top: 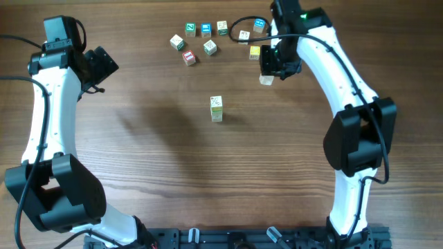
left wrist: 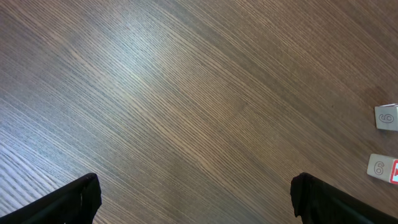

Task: Form a tower
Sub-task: 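Lift the yellow C block and carry it toward the stack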

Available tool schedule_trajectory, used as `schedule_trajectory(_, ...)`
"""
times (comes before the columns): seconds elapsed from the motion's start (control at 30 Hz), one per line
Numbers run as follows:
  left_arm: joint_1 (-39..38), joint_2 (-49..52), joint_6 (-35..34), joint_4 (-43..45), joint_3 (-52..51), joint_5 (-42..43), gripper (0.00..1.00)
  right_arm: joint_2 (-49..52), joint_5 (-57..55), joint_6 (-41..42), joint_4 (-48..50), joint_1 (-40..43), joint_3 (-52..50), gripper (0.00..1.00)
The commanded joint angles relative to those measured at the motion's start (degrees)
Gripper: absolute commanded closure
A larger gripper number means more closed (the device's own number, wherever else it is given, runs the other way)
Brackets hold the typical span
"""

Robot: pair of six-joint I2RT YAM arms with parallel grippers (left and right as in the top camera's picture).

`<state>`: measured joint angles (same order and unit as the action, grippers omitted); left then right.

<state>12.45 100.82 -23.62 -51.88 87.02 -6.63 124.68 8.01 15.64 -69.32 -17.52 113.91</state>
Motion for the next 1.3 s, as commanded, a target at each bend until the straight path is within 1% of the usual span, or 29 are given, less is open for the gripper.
schedule_trajectory(0.0,0.15,-1.07,0.66,0.11,0.74,-0.52,0.0,0.72,1.05,1.42,-0.44,-2.45,-0.02,0.86)
schedule_trajectory(0.13,0.15,-1.07,0.66,0.11,0.74,-0.52,0.0,0.74,0.39,4.09,-0.39,-4.55,-0.02,0.86)
schedule_trajectory(0.2,0.15,-1.07,0.68,0.11,0.74,-0.52,0.0,1.01,-0.07,5.6,-0.37,-5.55,-0.04,0.9)
schedule_trajectory(0.27,0.15,-1.07,0.66,0.11,0.74,-0.52,0.0,1.51,-2.78,7.48,-0.48,-6.51,-0.04,0.89)
schedule_trajectory(0.4,0.15,-1.07,0.68,0.11,0.74,-0.52,0.0,2.58,-7.04,7.52,-0.26,-8.41,-0.04,0.87)
schedule_trajectory(0.43,0.15,-1.07,0.66,0.11,0.74,-0.52,0.0,2.69,-7.19,7.5,0.04,-8.57,-0.04,0.85)
schedule_trajectory(0.73,0.15,-1.07,0.68,0.11,0.74,-0.52,0.0,3.56,-7.15,7.52,2.73,-8.57,-0.11,0.85)
schedule_trajectory(0.83,0.15,-1.07,0.68,0.11,0.74,-0.52,0.0,3.74,-7.15,8.11,4.59,-8.57,-2.34,0.84)
schedule_trajectory(0.97,0.15,-1.07,0.66,0.11,0.74,-0.52,0.0,3.74,-7.15,8.46,11.06,-8.55,-8.61,0.82)
schedule_trajectory(1.07,0.15,-1.07,0.68,0.11,0.74,-0.52,0.0,3.74,-7.15,8.41,12.17,-8.55,-10.45,0.82)
schedule_trajectory(1.13,0.15,-1.07,0.66,0.11,0.74,-0.52,0.0,3.74,-7.15,8.44,12.72,-8.55,-11.39,0.72)
schedule_trajectory(1.2,0.15,-1.07,0.66,0.13,0.74,-0.52,0.0,3.74,-7.15,8.44,13.25,-8.57,-12.26,0.67)
schedule_trajectory(1.27,0.15,-1.07,0.68,0.11,0.74,-0.52,0.0,3.76,-7.13,8.44,13.2,-8.55,-12.37,0.65)
